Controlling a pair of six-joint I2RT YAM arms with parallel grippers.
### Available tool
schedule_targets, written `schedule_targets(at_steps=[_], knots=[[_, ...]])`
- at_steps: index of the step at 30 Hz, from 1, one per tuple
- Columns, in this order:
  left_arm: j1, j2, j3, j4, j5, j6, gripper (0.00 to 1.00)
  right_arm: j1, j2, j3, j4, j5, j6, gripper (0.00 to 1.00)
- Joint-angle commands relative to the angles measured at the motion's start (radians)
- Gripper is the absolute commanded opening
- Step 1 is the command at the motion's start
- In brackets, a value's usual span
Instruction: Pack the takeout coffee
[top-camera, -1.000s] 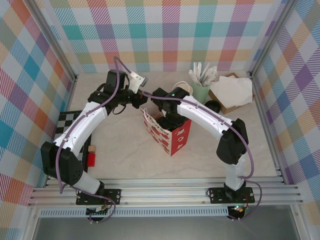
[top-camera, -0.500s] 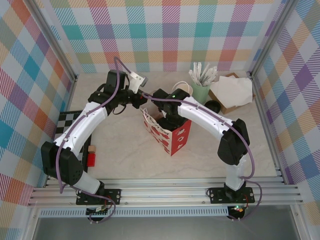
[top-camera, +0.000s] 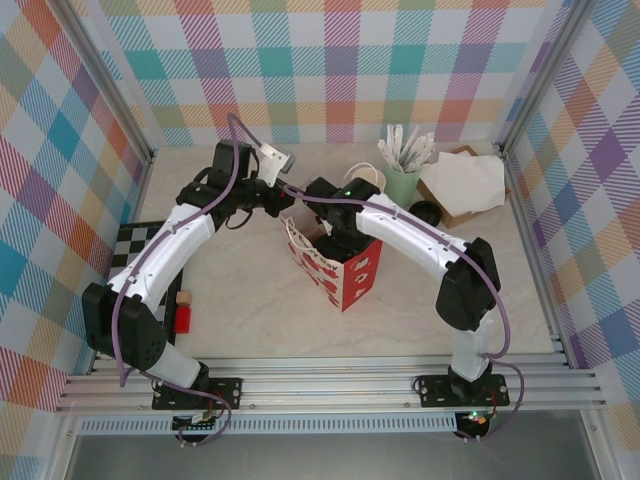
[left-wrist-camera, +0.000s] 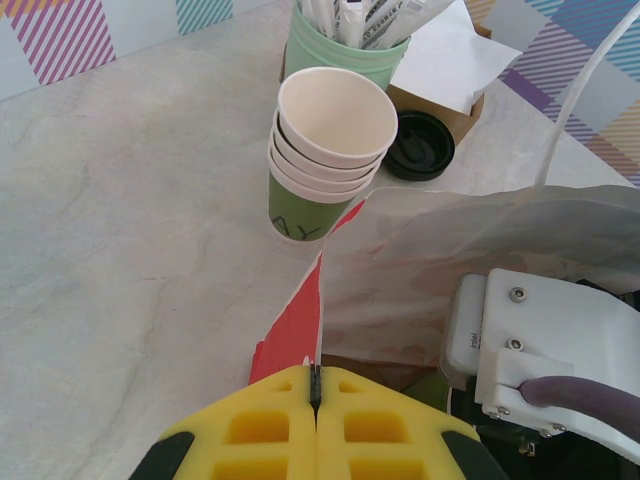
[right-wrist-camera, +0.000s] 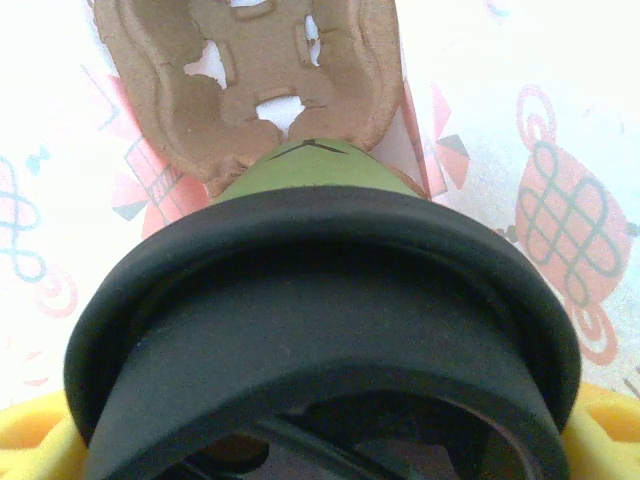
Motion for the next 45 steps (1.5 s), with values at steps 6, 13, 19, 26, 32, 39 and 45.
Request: schedule_targets(at_steps=[6,13,19,26,32,39,45], knots=[[0.007,-0.009,-0.017,-0.008,0.020,0.001,0.00,-0.003,-0.028,-0.022,-0.010,-0.017,-0.003,0.55],[0.008,-0.007,-0.019,-0.007,0.022,0.002,0.00,-0.004,-0.026,-0.017,-0.034,-0.030,0.001,0.55],[0.008,-0.007,-0.019,-0.001,0.020,0.001,0.00,-0.003,-0.006,0.012,-0.076,-0.047,-0.004,0.55],[0.009,-0.002,-0.017,0.002,0.022,0.001,0.00,-0.004,-0.001,0.021,-0.111,-0.051,0.003,0.55],[0.009,-0.004,-0.017,0.003,0.022,0.005,0.00,-0.004,0.004,0.019,-0.156,-0.050,0.019,0.55],[0.013,-0.004,-0.017,0.005,0.025,0.005,0.00,-0.005,0.024,0.038,-0.195,-0.052,0.027,0.55],[0.014,-0.005,-0.017,0.005,0.026,0.006,0.00,-0.005,0.029,0.055,-0.194,-0.053,0.026,0.55]])
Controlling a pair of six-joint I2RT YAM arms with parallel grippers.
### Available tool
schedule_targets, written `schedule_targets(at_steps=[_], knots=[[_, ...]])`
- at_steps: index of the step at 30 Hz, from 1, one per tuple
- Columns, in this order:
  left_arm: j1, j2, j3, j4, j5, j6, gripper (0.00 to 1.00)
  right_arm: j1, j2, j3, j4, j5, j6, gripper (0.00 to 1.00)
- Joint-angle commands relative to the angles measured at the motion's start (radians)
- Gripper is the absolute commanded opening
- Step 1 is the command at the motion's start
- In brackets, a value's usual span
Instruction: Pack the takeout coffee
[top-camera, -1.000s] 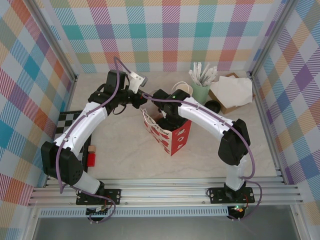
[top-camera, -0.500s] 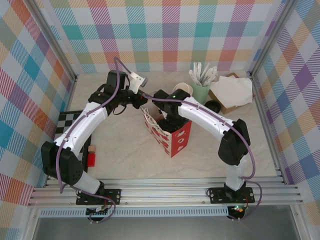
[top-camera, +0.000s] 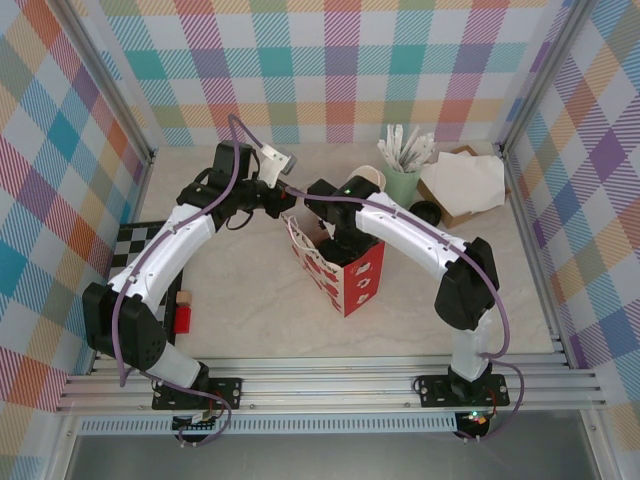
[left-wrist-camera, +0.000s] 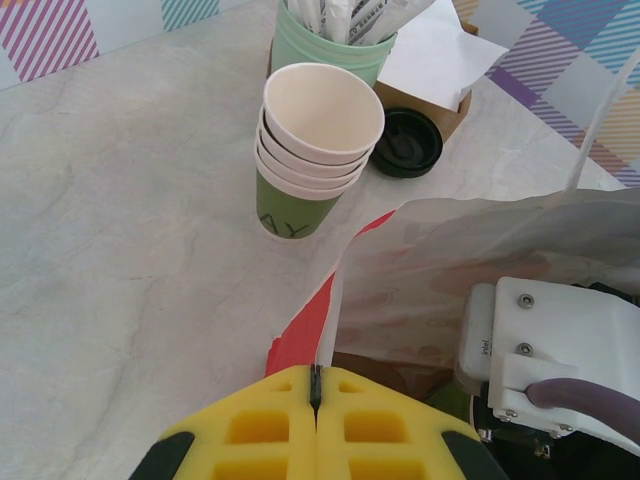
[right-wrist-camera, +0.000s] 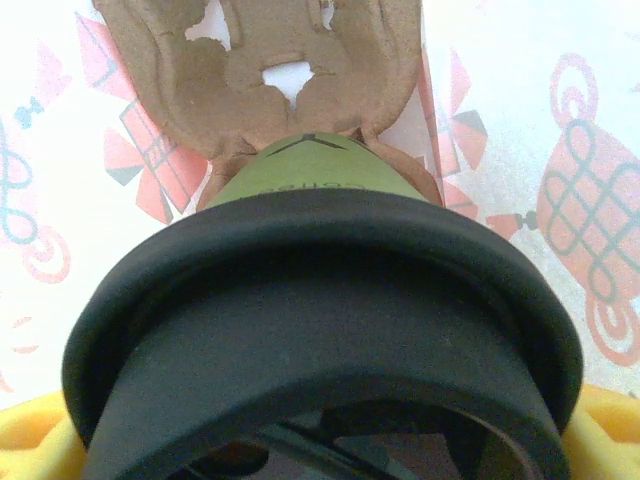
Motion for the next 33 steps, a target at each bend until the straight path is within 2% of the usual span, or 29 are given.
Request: schedule_targets(at_steps=[1,33], knots=[[0.013,-0.006,-0.012,0.002,0.003,0.006,0.00,-0.006,0.021,0.025,-0.075,-0.016,0.014,0.55],[0.013,-0.012,-0.014,0.002,0.003,0.006,0.00,-0.005,0.017,0.030,-0.098,-0.021,0.018,0.55]])
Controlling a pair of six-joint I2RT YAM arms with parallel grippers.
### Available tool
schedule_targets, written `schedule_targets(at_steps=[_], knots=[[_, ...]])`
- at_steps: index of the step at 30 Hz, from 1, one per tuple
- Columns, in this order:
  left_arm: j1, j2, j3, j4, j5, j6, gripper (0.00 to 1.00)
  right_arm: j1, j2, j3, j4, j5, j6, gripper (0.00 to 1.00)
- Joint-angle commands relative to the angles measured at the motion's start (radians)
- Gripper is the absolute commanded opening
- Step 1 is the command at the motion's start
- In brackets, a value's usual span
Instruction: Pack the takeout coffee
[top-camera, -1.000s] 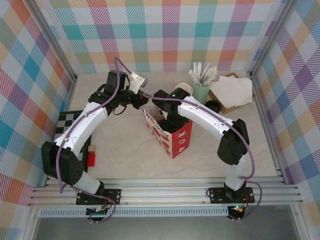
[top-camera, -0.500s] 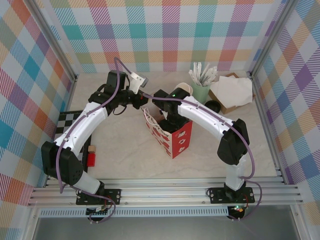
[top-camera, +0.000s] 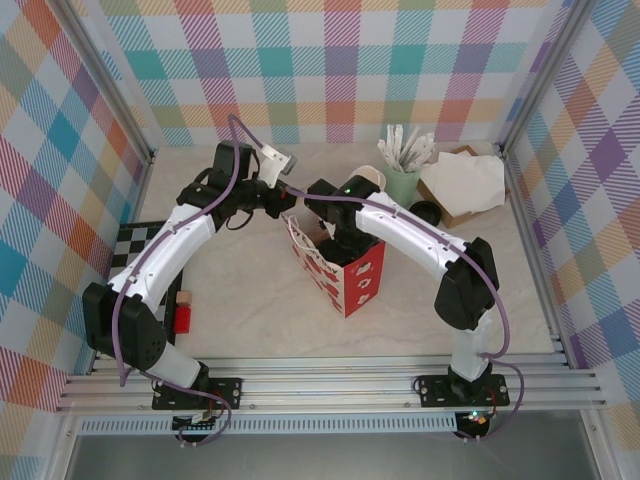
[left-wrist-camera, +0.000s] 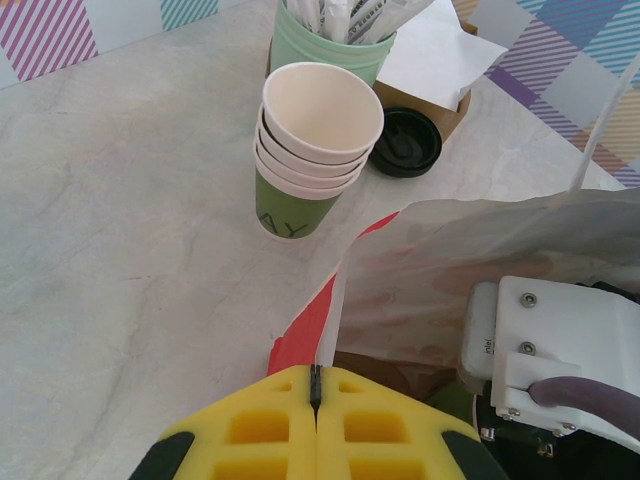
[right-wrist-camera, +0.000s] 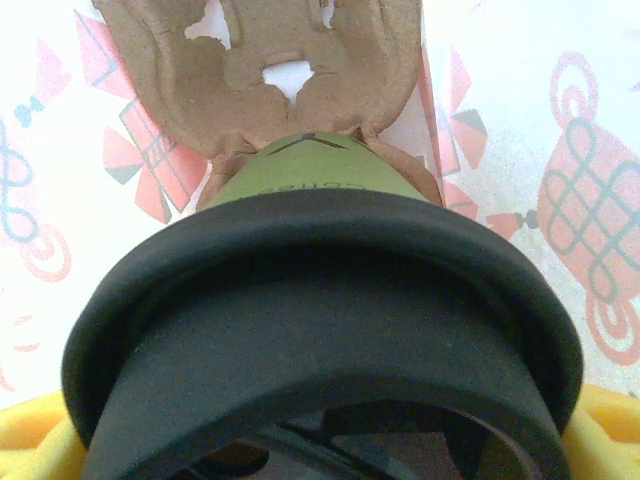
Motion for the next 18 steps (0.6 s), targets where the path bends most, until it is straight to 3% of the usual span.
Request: schedule_targets(at_steps=[1,18], knots=[[0.012,-0.011,-0.013,0.002,0.002,0.006,0.00,-0.005,0.017,0.030,-0.093,-0.019,0.018,0.55],[0.015,-0.006,-0.007,0.000,0.003,0.007,0.00,-0.005,0.040,0.041,-0.101,-0.019,0.019,0.55]])
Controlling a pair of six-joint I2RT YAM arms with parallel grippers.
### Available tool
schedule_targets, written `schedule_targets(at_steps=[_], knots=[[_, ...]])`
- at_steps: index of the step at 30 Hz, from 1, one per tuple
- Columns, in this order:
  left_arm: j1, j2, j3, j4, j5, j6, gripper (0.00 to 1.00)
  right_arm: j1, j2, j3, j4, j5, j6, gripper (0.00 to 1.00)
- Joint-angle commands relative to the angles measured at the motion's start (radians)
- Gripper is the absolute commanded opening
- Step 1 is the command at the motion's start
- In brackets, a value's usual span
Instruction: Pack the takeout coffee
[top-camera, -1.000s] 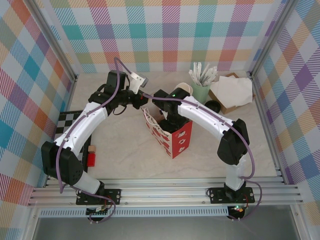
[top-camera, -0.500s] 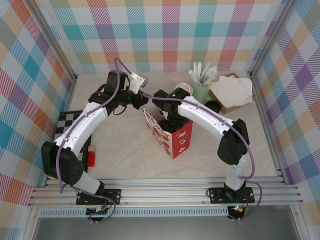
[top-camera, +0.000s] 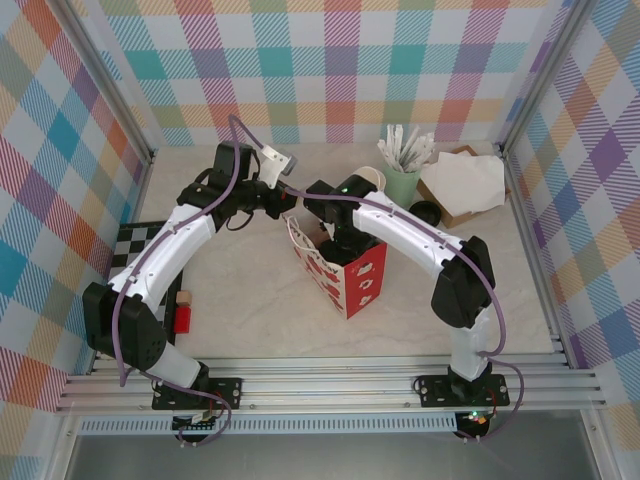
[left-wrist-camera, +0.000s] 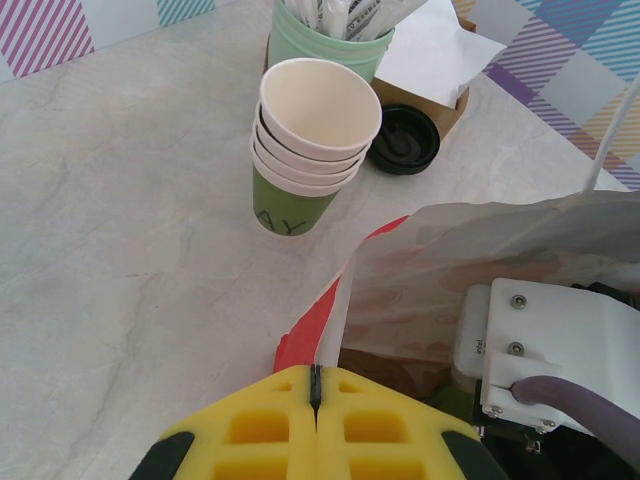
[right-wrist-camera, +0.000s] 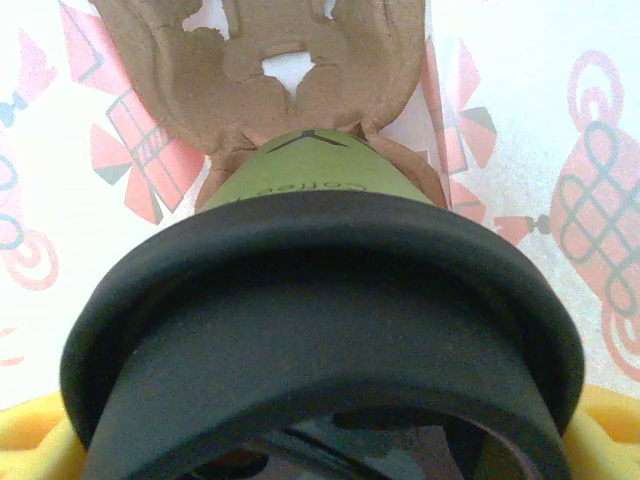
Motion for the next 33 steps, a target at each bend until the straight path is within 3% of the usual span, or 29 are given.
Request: schedule_targets(at_steps=[1,33], knots=[[0.015,-0.007,-0.006,0.001,0.001,0.007,0.00,-0.005,0.015,0.018,-0.064,-0.014,0.008,0.55],[0.015,-0.015,-0.012,0.000,-0.002,0.007,0.00,-0.005,0.009,0.015,-0.075,-0.015,0.010,0.55]])
